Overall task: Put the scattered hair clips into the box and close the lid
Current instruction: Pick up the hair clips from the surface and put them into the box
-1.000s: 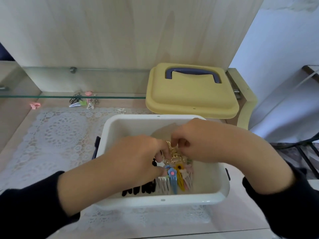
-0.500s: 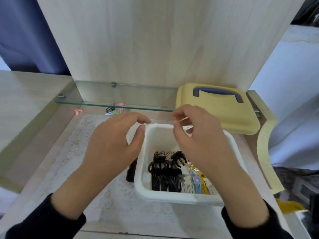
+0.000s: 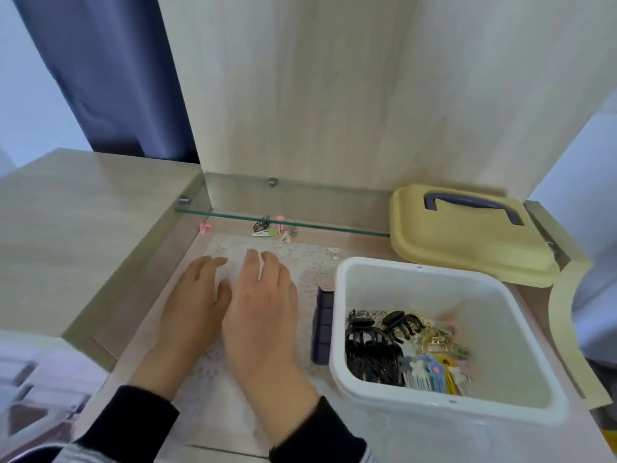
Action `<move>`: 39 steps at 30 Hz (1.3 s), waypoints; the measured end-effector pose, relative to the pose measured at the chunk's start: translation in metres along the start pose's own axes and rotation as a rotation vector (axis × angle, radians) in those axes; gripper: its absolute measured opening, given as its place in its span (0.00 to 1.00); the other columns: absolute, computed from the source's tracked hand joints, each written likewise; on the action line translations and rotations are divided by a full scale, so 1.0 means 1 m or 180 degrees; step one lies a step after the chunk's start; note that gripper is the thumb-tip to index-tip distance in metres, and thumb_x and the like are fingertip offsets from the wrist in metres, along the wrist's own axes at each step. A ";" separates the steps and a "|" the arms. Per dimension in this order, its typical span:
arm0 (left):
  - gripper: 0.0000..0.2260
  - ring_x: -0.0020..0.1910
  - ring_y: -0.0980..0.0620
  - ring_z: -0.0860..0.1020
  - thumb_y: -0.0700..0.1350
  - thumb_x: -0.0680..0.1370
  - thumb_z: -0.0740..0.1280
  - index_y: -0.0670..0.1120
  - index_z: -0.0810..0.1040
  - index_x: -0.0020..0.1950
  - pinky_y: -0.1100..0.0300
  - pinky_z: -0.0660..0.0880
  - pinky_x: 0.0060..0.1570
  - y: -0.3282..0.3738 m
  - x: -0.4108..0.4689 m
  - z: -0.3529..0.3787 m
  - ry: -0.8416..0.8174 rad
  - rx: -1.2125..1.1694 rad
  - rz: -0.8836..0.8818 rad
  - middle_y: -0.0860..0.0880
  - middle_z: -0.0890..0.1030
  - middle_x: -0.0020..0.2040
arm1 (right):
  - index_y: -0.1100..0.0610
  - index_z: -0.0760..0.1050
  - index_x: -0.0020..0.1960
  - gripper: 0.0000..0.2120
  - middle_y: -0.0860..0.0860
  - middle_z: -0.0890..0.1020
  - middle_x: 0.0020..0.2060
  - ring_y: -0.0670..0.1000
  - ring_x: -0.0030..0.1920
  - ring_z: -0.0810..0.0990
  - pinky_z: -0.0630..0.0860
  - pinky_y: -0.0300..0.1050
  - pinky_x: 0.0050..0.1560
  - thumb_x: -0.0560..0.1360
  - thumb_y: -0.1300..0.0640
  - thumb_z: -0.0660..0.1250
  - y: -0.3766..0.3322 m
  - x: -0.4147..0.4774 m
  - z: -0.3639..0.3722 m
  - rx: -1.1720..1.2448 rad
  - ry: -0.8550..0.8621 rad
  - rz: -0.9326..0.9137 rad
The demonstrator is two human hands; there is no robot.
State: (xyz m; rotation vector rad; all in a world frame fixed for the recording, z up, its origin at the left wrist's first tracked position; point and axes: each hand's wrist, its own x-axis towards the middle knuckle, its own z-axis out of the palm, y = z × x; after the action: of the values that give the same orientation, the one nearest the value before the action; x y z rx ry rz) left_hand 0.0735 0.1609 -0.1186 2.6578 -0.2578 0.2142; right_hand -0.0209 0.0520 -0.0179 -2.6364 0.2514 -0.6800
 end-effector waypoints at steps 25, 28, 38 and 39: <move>0.23 0.70 0.37 0.65 0.47 0.78 0.58 0.37 0.68 0.70 0.47 0.68 0.64 0.022 0.080 -0.008 0.0325 -0.0035 -0.0039 0.35 0.64 0.72 | 0.59 0.47 0.78 0.37 0.65 0.46 0.75 0.67 0.75 0.43 0.40 0.62 0.72 0.76 0.44 0.56 0.062 0.052 0.082 -0.0539 -0.0273 0.1350; 0.24 0.67 0.35 0.68 0.47 0.76 0.56 0.35 0.71 0.68 0.46 0.69 0.64 0.023 0.076 -0.007 0.0436 -0.0093 -0.0020 0.33 0.68 0.69 | 0.64 0.61 0.73 0.36 0.68 0.60 0.72 0.69 0.72 0.56 0.52 0.66 0.71 0.73 0.46 0.63 0.059 0.052 0.084 -0.0621 -0.0141 0.1353; 0.20 0.54 0.40 0.77 0.40 0.72 0.55 0.37 0.78 0.58 0.47 0.75 0.55 0.021 0.069 -0.009 0.0858 -0.0303 0.0126 0.40 0.78 0.55 | 0.59 0.49 0.78 0.36 0.65 0.46 0.76 0.66 0.75 0.45 0.44 0.62 0.72 0.76 0.45 0.58 0.063 0.052 0.080 -0.0417 -0.0152 0.1357; 0.19 0.53 0.40 0.77 0.40 0.72 0.55 0.38 0.78 0.57 0.47 0.76 0.54 0.021 0.068 -0.009 0.0890 -0.0351 0.0126 0.40 0.78 0.55 | 0.59 0.48 0.78 0.36 0.64 0.44 0.76 0.65 0.75 0.44 0.43 0.62 0.72 0.77 0.45 0.57 0.063 0.052 0.079 -0.0403 -0.0196 0.1373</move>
State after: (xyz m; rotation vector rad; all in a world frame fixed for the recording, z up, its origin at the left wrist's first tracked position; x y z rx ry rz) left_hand 0.1344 0.1367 -0.0884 2.4776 -0.2241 0.5621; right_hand 0.0589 0.0080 -0.0864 -2.5847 0.8383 -0.4477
